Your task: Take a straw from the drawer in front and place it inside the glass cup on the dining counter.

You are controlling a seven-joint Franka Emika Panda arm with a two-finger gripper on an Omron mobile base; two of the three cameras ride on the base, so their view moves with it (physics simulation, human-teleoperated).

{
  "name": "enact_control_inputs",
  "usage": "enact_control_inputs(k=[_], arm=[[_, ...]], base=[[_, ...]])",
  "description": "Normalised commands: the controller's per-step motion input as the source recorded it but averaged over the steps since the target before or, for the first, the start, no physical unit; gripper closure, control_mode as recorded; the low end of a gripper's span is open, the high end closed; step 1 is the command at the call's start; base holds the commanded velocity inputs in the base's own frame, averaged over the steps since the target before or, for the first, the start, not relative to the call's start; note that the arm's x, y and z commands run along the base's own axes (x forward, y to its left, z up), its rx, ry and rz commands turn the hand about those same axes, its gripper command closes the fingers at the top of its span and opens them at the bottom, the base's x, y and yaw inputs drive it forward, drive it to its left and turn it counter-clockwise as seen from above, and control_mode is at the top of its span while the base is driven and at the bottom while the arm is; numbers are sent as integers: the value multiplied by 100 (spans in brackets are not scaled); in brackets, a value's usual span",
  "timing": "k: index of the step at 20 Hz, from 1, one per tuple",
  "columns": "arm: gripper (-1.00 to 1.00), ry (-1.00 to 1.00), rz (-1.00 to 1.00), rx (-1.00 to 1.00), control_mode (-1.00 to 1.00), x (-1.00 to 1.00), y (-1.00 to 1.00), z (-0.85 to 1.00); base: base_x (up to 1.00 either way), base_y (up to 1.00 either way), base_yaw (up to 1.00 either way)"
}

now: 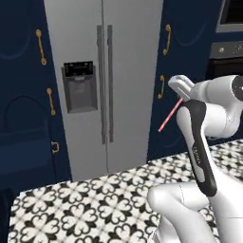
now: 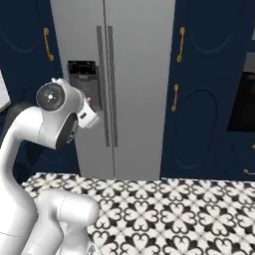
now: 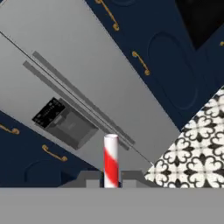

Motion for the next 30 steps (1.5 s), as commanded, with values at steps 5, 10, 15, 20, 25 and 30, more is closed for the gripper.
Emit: enact_control_inputs(k=[5, 10, 15, 20, 25, 30], arm=[[100, 0, 0, 0, 100, 0, 0, 0], [100, 0, 0, 0, 100, 0, 0, 0], [100, 0, 0, 0, 100, 0, 0, 0], [100, 0, 0, 0, 100, 0, 0, 0], [100, 0, 0, 0, 100, 0, 0, 0], [100, 0, 0, 0, 100, 0, 0, 0]], base=[[0, -50, -85], [1, -19, -85], [17, -5, -79], [30, -2, -74], [62, 0, -64], [100, 12, -41]])
